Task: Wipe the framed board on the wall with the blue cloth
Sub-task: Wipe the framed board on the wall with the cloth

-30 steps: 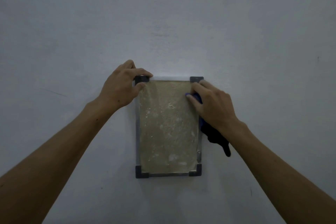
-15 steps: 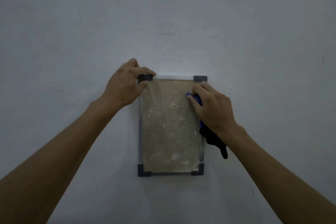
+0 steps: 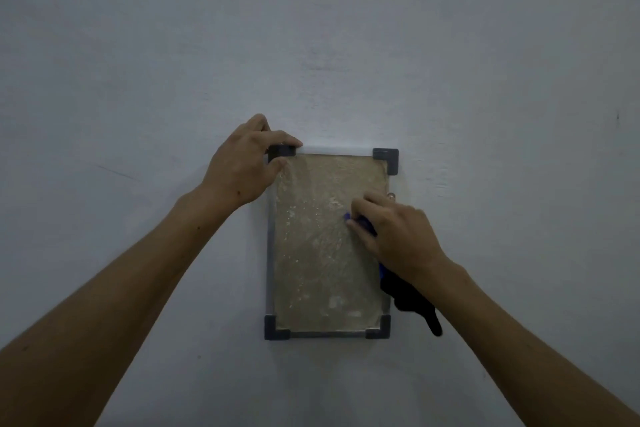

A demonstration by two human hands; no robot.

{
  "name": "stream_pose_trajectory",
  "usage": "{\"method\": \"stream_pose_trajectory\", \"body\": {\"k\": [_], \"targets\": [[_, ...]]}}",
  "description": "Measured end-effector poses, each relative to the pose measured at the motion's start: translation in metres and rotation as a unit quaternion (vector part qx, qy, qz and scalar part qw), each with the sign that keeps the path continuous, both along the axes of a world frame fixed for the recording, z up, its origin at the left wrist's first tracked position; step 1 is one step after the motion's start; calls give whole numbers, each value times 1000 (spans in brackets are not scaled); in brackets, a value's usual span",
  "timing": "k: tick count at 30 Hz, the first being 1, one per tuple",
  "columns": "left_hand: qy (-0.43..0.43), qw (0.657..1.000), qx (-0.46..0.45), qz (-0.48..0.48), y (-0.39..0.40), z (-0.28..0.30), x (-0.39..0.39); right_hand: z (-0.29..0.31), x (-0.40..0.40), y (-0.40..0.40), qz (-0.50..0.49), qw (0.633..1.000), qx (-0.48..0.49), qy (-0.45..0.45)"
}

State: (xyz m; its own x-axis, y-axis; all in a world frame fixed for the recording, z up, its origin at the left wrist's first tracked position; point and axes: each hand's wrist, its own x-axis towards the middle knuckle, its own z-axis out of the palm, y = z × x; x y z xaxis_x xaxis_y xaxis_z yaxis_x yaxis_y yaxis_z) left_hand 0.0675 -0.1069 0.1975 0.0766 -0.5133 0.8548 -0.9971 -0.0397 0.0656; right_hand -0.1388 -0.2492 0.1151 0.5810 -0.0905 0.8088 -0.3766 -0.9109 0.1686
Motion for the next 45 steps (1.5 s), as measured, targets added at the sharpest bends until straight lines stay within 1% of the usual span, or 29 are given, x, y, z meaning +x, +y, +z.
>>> {"method": "stream_pose_trajectory", "body": {"k": [1,2,6,7,8,10,11,12,13,15,16,17,19,21,23,25,27,29,31,34,35,36,38,40,42,44,45], "targets": [[0,1000,-1,0,0,0,0,3,0,-1,-2,1000,1,7],[0,1000,-2,0,0,0,0,8,0,-3,-8,1000,3,-5],[0,1000,-1,3,0,-1,-1,27,0,-4,-33,990,27,-137],[-1,1000,-2,3,0,0,-1,25,1,-2,-28,990,25,-139],[-2,1000,-2,4,-1,0,-1,20,3,1,-20,993,22,-115],[-2,1000,-5,2,-1,0,0,8,4,5,-19,999,25,-41],[-1,1000,-6,1,-2,-1,0,5,3,4,-27,999,32,-32],[0,1000,-7,0,-2,-1,0,3,1,2,-38,997,42,-58],[0,1000,-7,-1,-2,-1,0,4,-1,0,-49,991,60,-109],[0,1000,-8,0,-2,-1,0,4,-1,0,-75,967,106,-219],[1,1000,-8,0,-2,-1,-1,2,2,3,-86,957,123,-249],[0,1000,-8,0,-2,-1,-1,0,9,8,-92,952,134,-260],[-1,1000,-9,0,-3,-1,-1,-4,27,22,-92,955,152,-237],[-1,1000,-11,0,-3,-1,0,-8,42,32,-84,966,141,-201],[-1,1000,-9,1,-2,-1,0,-9,44,31,-80,965,142,-204],[-2,1000,-5,0,-1,0,0,-10,39,24,-88,949,171,-251],[-1,1000,-5,-2,-1,0,0,-12,36,20,-101,920,203,-319],[2,1000,-6,-3,-2,0,0,-12,42,23,-110,906,217,-345],[1,1000,-6,-3,-3,0,0,-9,54,32,-100,918,206,-325],[-4,1000,-5,3,-2,0,1,-4,70,46,-45,964,152,-213],[-4,1000,-3,4,-2,0,1,-2,71,48,-43,973,138,-183],[-5,1000,-1,3,-1,0,2,-1,70,45,-50,975,131,-174],[-4,1000,1,-1,0,0,2,-2,60,35,-81,962,151,-214],[-3,1000,0,-4,-1,0,1,-8,45,25,-106,927,192,-305],[2,1000,-4,-5,-1,-1,1,-13,41,22,-124,903,208,-355],[4,1000,-6,-8,-2,-1,0,-14,50,27,-126,905,210,-347],[3,1000,-5,-7,-1,0,0,-14,56,32,-117,917,199,-324]]}}
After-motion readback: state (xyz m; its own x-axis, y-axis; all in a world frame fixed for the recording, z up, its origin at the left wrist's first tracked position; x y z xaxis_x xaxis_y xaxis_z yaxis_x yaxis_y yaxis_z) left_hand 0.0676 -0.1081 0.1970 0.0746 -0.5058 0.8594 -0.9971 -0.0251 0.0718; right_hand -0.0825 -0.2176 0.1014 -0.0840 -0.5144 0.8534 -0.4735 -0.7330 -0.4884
